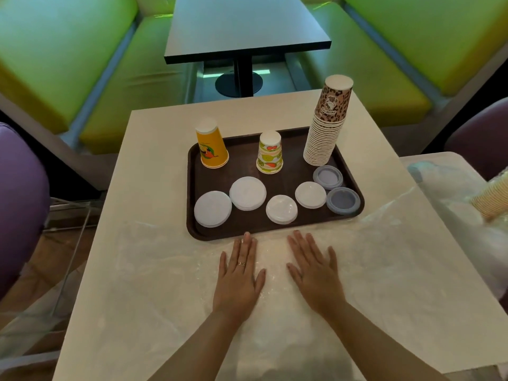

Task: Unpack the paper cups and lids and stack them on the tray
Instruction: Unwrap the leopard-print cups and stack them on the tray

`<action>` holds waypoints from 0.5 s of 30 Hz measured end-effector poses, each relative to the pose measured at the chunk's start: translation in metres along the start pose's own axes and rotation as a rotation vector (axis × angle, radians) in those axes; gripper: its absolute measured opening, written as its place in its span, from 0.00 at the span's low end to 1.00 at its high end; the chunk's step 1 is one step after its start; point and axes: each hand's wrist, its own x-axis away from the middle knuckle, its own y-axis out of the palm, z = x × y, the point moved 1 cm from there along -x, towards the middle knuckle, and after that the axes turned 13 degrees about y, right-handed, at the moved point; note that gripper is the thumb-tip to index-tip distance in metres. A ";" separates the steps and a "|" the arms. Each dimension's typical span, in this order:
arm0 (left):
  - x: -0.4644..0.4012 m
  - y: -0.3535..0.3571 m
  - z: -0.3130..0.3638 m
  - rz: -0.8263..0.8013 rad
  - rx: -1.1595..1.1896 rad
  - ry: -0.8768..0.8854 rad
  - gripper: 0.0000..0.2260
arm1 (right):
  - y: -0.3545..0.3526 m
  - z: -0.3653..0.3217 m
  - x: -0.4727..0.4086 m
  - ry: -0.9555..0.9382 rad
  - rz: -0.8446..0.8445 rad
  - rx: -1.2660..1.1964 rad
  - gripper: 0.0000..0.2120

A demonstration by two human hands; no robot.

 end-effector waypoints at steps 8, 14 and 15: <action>0.008 -0.001 -0.008 -0.018 -0.034 0.017 0.28 | -0.020 0.079 -0.016 0.269 0.005 -0.018 0.34; 0.016 -0.009 -0.020 -0.026 -0.062 -0.048 0.28 | -0.026 0.091 -0.017 0.379 -0.017 -0.020 0.32; 0.017 -0.009 -0.021 -0.026 -0.072 -0.059 0.27 | -0.026 0.092 -0.017 0.382 -0.019 -0.026 0.32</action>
